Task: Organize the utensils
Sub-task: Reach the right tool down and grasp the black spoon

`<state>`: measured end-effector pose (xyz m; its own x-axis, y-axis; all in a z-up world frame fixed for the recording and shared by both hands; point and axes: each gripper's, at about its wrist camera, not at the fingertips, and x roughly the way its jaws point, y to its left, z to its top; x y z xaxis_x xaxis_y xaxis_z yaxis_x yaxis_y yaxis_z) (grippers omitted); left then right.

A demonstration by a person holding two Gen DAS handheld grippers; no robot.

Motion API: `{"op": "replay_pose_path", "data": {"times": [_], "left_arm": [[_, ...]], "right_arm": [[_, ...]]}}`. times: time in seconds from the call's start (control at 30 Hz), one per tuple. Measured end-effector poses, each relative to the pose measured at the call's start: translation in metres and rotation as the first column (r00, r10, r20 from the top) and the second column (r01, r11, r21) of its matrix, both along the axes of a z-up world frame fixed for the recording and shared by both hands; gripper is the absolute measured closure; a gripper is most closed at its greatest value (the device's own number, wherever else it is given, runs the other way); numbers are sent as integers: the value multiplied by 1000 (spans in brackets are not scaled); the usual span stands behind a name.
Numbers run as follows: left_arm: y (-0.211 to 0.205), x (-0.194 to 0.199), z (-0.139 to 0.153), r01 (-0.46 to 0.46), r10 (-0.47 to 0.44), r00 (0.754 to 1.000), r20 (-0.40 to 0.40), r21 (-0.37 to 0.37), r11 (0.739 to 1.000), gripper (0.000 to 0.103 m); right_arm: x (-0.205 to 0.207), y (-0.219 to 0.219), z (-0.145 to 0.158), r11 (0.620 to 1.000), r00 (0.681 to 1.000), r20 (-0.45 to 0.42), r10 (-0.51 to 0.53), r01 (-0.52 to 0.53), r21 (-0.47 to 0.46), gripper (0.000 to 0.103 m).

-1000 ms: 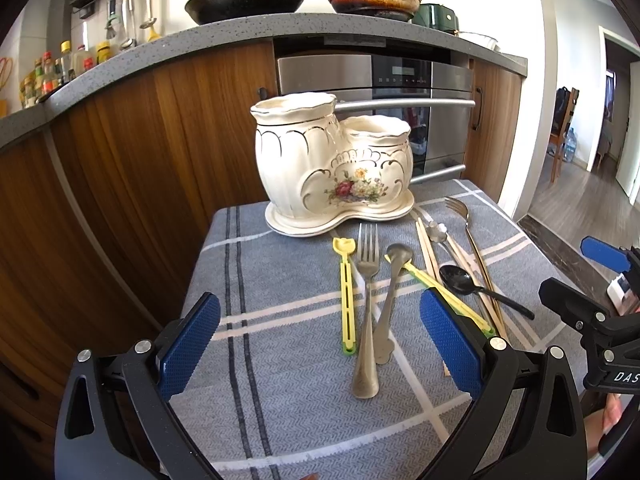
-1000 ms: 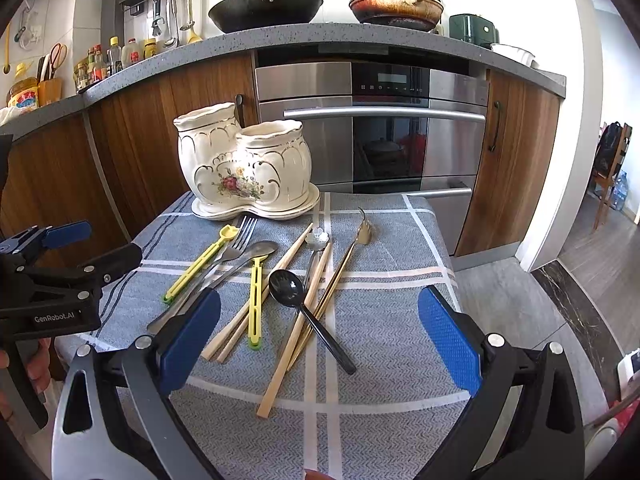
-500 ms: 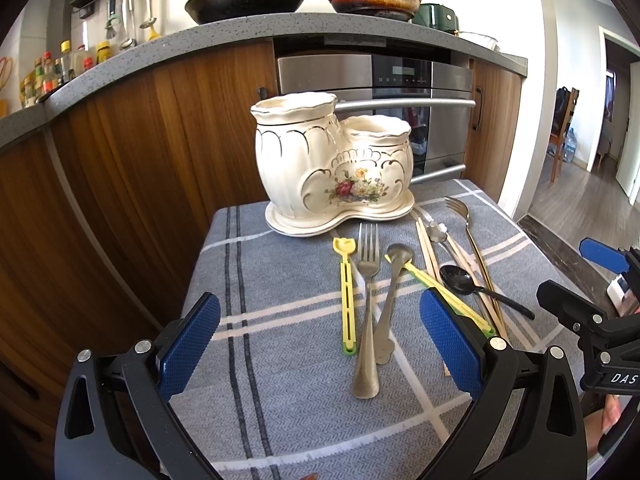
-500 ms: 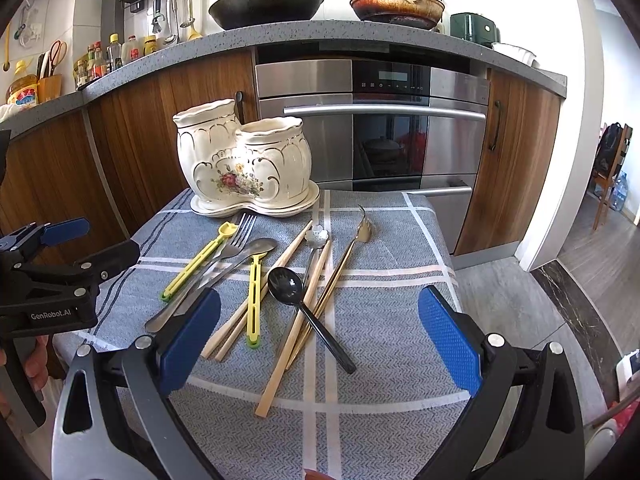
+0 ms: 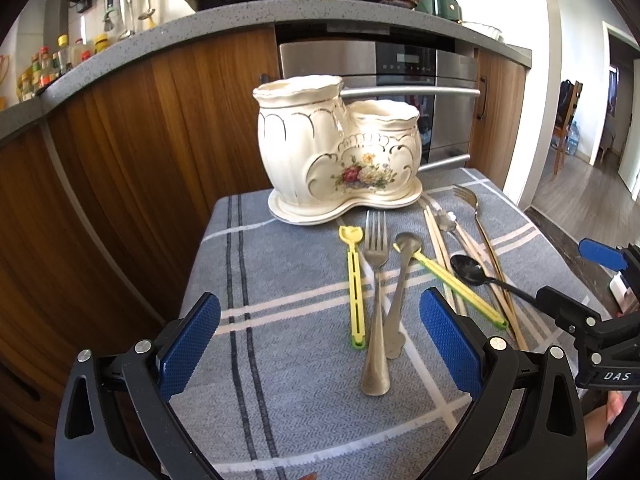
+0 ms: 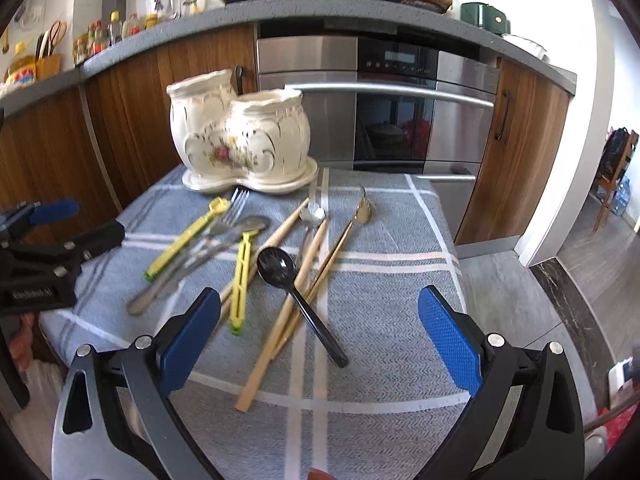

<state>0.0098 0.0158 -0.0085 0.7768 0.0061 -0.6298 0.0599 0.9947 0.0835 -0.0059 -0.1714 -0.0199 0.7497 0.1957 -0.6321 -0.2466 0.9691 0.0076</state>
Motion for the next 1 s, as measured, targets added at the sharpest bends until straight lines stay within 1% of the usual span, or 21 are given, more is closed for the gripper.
{"op": "replay_pose_path", "data": {"times": [0.1,0.27,0.33,0.43,0.47,0.53,0.57,0.63,0.7,0.77,0.9,1.0], "left_arm": [[2,4,-3,12,-12,1000,-20,-8,1000,4],[2,10,-6,17,-18,999,-35,-9,1000,4],[2,13,-7,19,-19,999,-41,-12,1000,4],[3,15,-8,23,-24,999,-47,-21,1000,4],[3,15,-8,24,-25,999,-47,-22,999,4],[4,17,-9,26,-27,998,-51,-24,999,4],[5,17,-9,27,-28,998,-54,-24,999,4],[6,19,-9,29,-31,998,-61,-30,999,4],[7,19,-9,29,-32,997,-64,-40,999,4],[7,20,-9,32,-35,997,-65,-47,998,4],[7,21,-8,40,-43,997,-67,-54,998,4],[7,20,-7,46,-50,996,-69,-63,997,4]], "right_arm": [[4,1,-4,999,1000,-4,11,-11,-39,6],[17,5,-11,998,999,-29,31,-33,-61,6],[24,5,-13,997,998,-46,42,-44,-60,11],[31,4,-15,997,997,-64,48,-52,-65,24],[33,3,-16,997,995,-80,55,-60,-58,30],[37,4,-17,995,991,-104,81,-86,-47,36],[38,6,-17,994,990,-109,90,-96,-52,41],[39,9,-15,989,988,-107,114,-123,-79,45],[42,12,-14,985,982,-123,140,-151,-86,54],[45,15,-15,978,975,-145,170,-185,-96,55],[50,25,-19,959,961,-177,211,-239,-155,67],[54,31,-20,946,951,-190,245,-277,-170,67]]}}
